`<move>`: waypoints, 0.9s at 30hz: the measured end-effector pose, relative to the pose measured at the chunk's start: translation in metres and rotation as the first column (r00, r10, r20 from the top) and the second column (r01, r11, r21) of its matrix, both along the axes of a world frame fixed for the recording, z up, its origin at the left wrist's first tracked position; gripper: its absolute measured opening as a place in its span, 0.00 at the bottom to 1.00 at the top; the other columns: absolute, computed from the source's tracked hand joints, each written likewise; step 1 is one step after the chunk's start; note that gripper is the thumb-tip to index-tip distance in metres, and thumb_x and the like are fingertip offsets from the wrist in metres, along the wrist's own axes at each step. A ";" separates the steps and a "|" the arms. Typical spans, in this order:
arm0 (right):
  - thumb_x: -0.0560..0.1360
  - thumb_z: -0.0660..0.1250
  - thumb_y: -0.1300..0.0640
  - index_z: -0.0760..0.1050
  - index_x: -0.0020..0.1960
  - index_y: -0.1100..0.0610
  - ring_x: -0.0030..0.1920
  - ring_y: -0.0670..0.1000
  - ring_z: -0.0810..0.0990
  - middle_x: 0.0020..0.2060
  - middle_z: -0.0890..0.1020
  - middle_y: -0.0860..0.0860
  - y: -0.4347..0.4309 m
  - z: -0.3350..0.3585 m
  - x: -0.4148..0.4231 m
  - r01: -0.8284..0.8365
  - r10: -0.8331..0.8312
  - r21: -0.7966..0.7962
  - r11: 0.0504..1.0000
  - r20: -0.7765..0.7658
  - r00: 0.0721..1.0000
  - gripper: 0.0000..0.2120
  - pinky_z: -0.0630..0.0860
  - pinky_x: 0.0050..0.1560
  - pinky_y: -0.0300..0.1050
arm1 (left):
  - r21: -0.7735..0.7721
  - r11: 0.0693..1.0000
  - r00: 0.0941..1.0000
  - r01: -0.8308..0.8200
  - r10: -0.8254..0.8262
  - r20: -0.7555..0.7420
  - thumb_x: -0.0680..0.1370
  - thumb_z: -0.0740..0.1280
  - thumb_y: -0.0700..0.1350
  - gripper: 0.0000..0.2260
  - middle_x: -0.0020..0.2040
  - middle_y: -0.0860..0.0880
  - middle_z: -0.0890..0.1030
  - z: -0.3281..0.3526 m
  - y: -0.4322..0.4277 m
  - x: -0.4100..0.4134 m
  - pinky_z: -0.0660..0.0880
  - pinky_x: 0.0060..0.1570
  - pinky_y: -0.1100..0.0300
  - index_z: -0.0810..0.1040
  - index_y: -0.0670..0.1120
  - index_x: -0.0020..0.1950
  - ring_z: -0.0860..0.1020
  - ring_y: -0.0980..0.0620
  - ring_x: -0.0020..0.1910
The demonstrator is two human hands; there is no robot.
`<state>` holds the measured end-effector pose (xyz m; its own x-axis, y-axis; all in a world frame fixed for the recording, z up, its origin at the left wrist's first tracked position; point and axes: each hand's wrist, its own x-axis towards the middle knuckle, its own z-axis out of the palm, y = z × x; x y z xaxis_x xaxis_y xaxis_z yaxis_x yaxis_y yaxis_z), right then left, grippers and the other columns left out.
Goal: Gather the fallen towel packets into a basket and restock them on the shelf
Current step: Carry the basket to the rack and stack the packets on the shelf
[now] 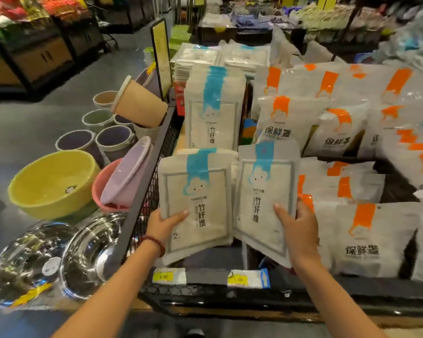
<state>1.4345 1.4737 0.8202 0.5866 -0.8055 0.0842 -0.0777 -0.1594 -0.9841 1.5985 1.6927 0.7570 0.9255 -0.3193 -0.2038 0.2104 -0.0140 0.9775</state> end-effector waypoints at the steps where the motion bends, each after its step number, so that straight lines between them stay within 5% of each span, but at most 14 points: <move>1: 0.76 0.67 0.58 0.75 0.43 0.44 0.41 0.43 0.82 0.39 0.82 0.44 0.001 -0.003 0.004 0.003 -0.004 -0.007 1.000 -0.021 1.000 0.08 0.79 0.37 0.41 | 0.011 1.000 1.000 0.007 -0.007 0.001 0.69 0.73 0.34 0.10 0.41 0.51 0.85 -0.007 -0.005 0.007 0.79 0.36 0.64 0.81 0.46 0.47 0.84 0.53 0.41; 7: 0.75 0.67 0.58 0.75 0.43 0.45 0.44 0.45 0.82 0.41 0.82 0.45 0.006 -0.014 0.021 0.097 -0.098 -0.027 0.995 -0.074 0.992 0.09 0.80 0.42 0.46 | 0.111 0.994 1.000 -0.008 0.005 0.027 0.70 0.74 0.38 0.11 0.39 0.58 0.82 -0.039 -0.024 0.038 0.76 0.33 0.69 0.78 0.50 0.49 0.81 0.64 0.36; 12: 0.75 0.67 0.59 0.76 0.42 0.46 0.43 0.44 0.81 0.40 0.82 0.43 0.013 -0.021 0.026 0.174 -0.176 -0.030 0.984 -0.084 0.981 0.09 0.78 0.39 0.40 | 0.158 0.963 0.973 -0.220 0.228 -0.035 0.67 0.77 0.39 0.16 0.40 0.56 0.79 -0.060 -0.037 0.043 0.73 0.40 0.63 0.74 0.53 0.47 0.77 0.58 0.39; 15: 0.75 0.67 0.59 0.74 0.42 0.45 0.42 0.41 0.79 0.39 0.79 0.41 0.012 -0.020 0.027 0.190 -0.196 -0.066 0.979 -0.105 0.975 0.09 0.72 0.32 0.28 | 0.260 0.944 0.977 -0.202 0.212 -0.010 0.65 0.78 0.38 0.18 0.45 0.49 0.79 -0.076 -0.040 0.042 0.74 0.45 0.58 0.74 0.50 0.49 0.77 0.48 0.45; 19: 0.75 0.68 0.60 0.74 0.42 0.45 0.40 0.39 0.77 0.38 0.79 0.41 0.011 -0.018 0.026 0.192 -0.203 -0.101 0.976 -0.113 0.973 0.10 0.71 0.32 0.26 | 0.500 0.857 0.989 -0.128 0.147 0.002 0.65 0.78 0.39 0.24 0.58 0.38 0.72 -0.094 -0.044 0.037 0.72 0.56 0.52 0.73 0.39 0.57 0.75 0.42 0.51; 24: 0.75 0.68 0.57 0.74 0.40 0.45 0.40 0.41 0.79 0.37 0.79 0.43 0.013 -0.016 0.017 0.180 -0.199 -0.147 0.973 -0.125 0.972 0.09 0.71 0.34 0.34 | 0.605 0.793 0.994 -0.070 0.103 -0.020 0.63 0.80 0.42 0.28 0.56 0.39 0.74 -0.095 -0.043 0.033 0.75 0.56 0.47 0.68 0.41 0.55 0.75 0.39 0.54; 27: 0.74 0.69 0.58 0.76 0.48 0.47 0.46 0.47 0.81 0.42 0.82 0.44 0.008 -0.008 0.004 0.239 -0.244 -0.122 0.963 -0.026 0.970 0.07 0.78 0.41 0.41 | 0.611 0.792 0.999 0.003 0.022 -0.034 0.63 0.79 0.43 0.32 0.57 0.39 0.76 -0.090 -0.037 0.039 0.75 0.56 0.47 0.66 0.41 0.60 0.76 0.40 0.55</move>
<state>1.4388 1.4815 0.8123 0.3809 -0.9095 0.1665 -0.1673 -0.2449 -0.9550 1.6374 1.6561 0.6673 0.9154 -0.1076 -0.3879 0.2500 -0.6033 0.7573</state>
